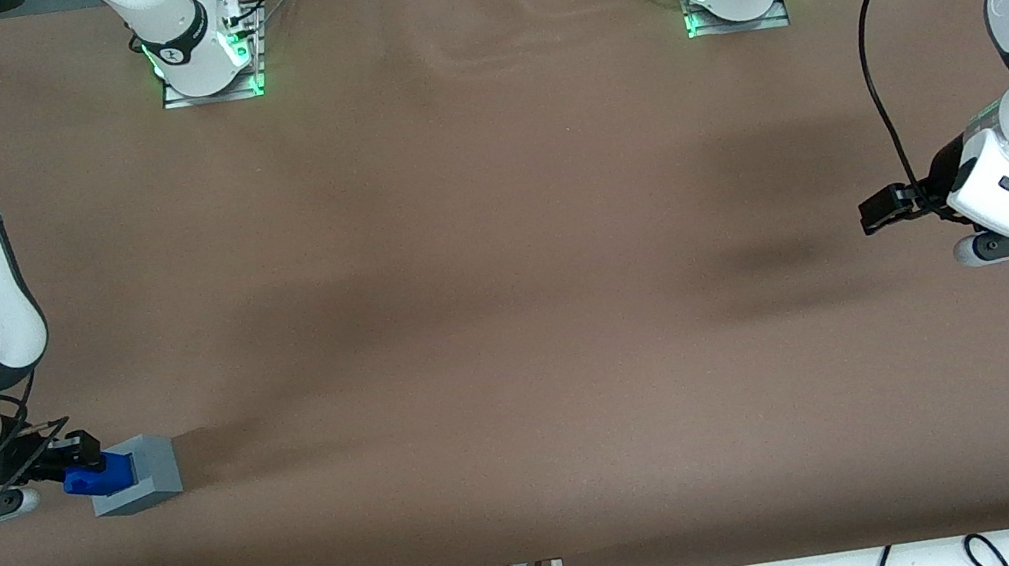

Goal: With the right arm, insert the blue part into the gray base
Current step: 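Lower the blue part into the opening and open the right gripper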

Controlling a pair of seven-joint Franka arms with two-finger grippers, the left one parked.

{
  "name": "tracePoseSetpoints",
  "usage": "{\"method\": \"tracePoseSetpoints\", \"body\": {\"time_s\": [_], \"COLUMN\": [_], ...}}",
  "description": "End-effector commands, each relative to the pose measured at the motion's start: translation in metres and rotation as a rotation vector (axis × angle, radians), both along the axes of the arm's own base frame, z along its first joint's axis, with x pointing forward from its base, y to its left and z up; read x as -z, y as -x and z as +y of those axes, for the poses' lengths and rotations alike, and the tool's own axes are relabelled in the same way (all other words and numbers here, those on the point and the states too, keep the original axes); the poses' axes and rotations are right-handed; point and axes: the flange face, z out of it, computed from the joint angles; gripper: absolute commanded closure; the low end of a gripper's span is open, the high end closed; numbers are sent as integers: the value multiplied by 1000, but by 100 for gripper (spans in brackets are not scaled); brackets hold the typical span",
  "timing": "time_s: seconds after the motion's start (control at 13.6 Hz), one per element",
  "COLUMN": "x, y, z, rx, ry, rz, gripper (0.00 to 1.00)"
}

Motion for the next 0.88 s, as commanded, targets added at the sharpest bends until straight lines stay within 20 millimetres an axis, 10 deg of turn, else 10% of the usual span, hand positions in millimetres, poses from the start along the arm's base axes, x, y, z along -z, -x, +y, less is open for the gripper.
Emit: {"method": "tracePoseSetpoints", "body": {"time_s": [0.0,0.81], "x": [24,11], "y": [5,4], "z": [4,0], "rx": [-16,-20], "ry": [-21,-20], "rz": [54,51], "gripper": [74,72]}}
